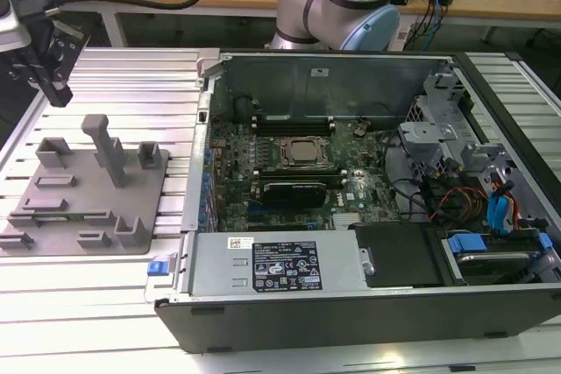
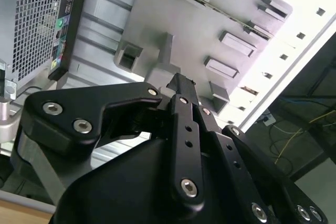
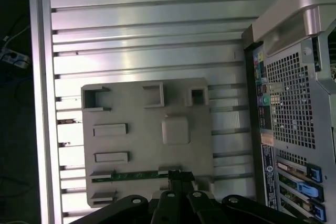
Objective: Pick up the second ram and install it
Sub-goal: 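Reach for the second ram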
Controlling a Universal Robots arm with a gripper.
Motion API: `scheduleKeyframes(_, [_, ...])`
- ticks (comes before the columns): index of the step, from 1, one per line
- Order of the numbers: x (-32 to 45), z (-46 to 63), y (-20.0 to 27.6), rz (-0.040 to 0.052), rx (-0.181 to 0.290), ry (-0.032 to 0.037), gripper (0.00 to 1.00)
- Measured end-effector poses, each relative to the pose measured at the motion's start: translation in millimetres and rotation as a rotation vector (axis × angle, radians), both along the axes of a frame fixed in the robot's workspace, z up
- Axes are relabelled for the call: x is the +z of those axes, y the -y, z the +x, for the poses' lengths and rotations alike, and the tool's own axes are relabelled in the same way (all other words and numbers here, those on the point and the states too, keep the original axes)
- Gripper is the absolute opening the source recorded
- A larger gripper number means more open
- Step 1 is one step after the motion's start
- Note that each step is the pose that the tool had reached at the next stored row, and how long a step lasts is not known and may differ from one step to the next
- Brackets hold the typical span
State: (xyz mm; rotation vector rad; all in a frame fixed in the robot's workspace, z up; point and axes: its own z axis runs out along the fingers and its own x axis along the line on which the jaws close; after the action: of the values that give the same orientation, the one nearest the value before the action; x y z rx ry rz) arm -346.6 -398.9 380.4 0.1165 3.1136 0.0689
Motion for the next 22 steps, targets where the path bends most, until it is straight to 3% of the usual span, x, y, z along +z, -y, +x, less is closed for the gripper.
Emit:
scheduleKeyframes(7, [-6.9, -14.0, 0.7, 0.0000, 0.000, 0.0001, 0.08])
scheduleKeyframes(22, [-34.9, -39.1, 2.8, -0.0001, 0.000, -0.0005, 0.08])
